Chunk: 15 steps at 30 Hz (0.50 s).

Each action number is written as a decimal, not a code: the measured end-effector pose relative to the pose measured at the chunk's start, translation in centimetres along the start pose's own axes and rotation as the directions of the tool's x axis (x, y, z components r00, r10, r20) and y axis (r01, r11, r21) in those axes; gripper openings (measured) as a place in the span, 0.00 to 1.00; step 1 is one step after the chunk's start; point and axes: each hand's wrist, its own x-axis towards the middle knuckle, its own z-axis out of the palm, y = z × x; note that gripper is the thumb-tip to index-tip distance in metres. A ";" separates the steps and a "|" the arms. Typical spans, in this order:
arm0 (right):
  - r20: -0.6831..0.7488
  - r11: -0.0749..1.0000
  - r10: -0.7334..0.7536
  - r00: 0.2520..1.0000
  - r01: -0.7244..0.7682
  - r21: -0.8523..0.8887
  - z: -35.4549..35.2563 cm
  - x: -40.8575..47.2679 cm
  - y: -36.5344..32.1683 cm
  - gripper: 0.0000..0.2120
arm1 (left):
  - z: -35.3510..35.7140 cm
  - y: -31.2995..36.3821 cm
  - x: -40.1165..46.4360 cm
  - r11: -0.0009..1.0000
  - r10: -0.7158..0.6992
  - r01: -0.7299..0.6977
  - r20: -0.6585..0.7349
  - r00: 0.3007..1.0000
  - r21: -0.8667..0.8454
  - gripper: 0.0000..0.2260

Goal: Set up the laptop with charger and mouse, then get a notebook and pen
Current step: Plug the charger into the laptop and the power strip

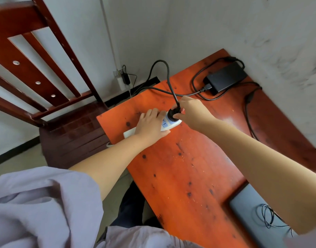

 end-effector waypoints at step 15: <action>0.027 0.997 -0.076 0.997 0.075 0.037 -0.4 0.1 0.7 0.10 | 0.0 -0.4 0.0 0.999 0.032 -0.032 -0.010 0.999 -0.010 0.30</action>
